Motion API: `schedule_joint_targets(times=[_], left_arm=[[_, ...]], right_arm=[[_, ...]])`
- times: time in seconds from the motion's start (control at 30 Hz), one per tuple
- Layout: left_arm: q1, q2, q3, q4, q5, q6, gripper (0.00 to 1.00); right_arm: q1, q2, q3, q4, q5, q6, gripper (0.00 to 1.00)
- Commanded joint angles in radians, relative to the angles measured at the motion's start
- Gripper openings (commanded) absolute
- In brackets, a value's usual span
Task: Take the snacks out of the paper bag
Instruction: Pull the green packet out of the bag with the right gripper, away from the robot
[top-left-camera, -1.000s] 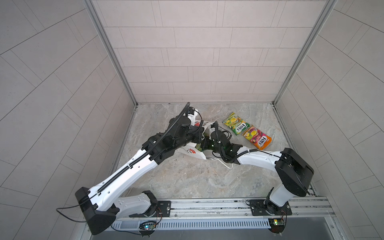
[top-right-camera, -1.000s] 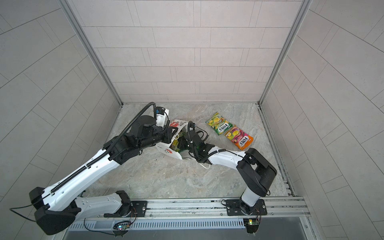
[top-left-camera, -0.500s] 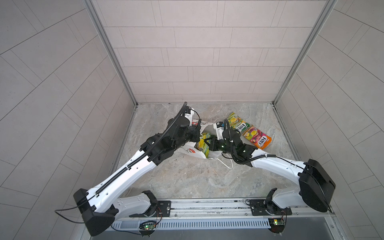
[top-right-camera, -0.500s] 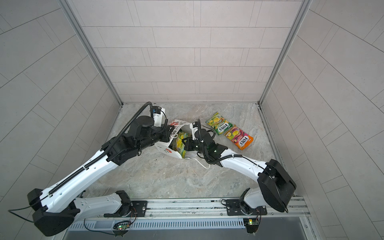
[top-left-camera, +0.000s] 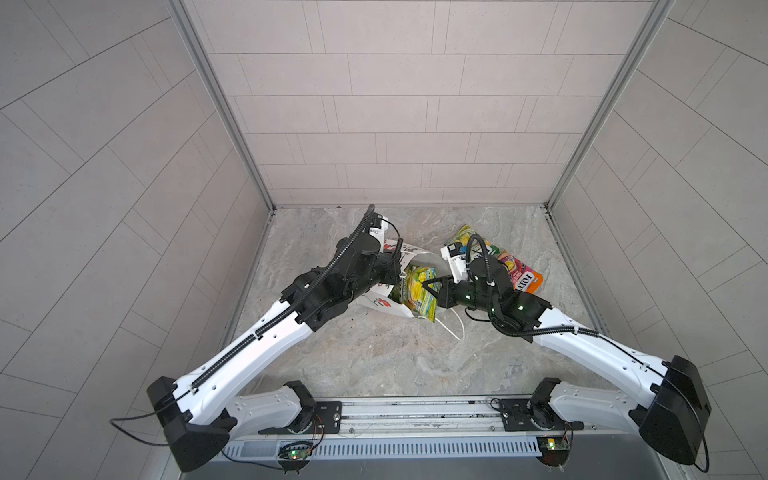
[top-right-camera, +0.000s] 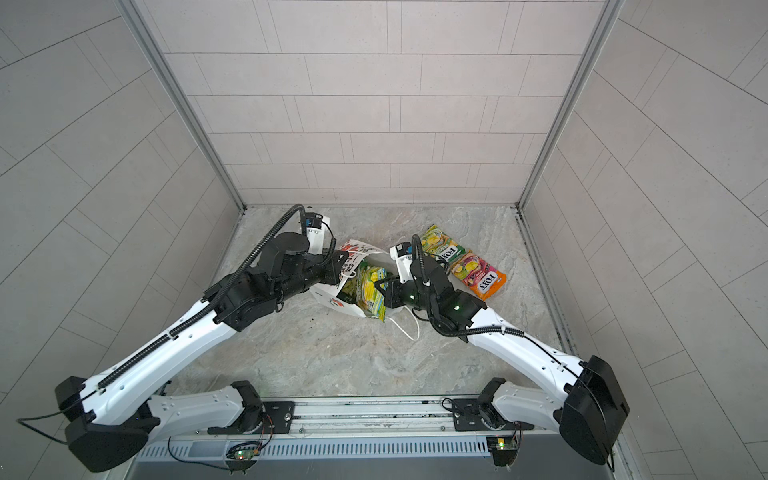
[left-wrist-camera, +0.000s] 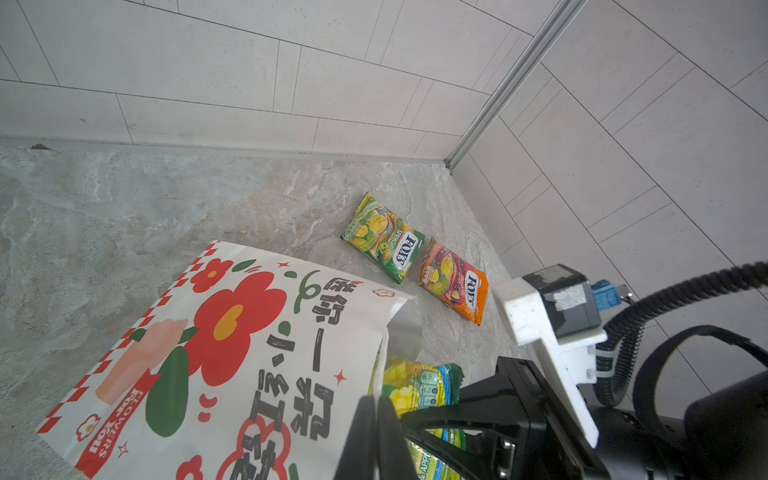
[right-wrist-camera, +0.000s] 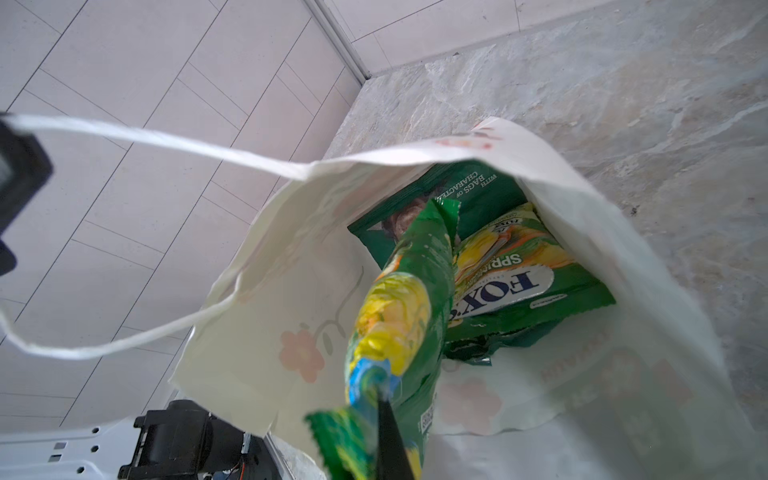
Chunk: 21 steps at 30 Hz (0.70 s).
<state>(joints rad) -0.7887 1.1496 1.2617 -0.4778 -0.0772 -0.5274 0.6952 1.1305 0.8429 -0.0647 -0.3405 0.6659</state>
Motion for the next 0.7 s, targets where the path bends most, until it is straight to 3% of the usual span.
schedule_joint_targets(times=[0.0,0.37,0.67], left_arm=[[-0.006,-0.024,-0.006,0.004,-0.021,-0.005,0.0],[-0.006,-0.022,-0.008,0.008,-0.015,-0.004,0.0],[-0.006,-0.019,-0.009,0.008,-0.013,-0.009,0.0]], right_arm=[[-0.006,-0.053,0.023,-0.044,-0.041,-0.042,0.0],[-0.028,-0.178,0.084,-0.183,-0.058,-0.099,0.0],[-0.067,-0.352,0.1,-0.264,0.025,-0.16,0.0]])
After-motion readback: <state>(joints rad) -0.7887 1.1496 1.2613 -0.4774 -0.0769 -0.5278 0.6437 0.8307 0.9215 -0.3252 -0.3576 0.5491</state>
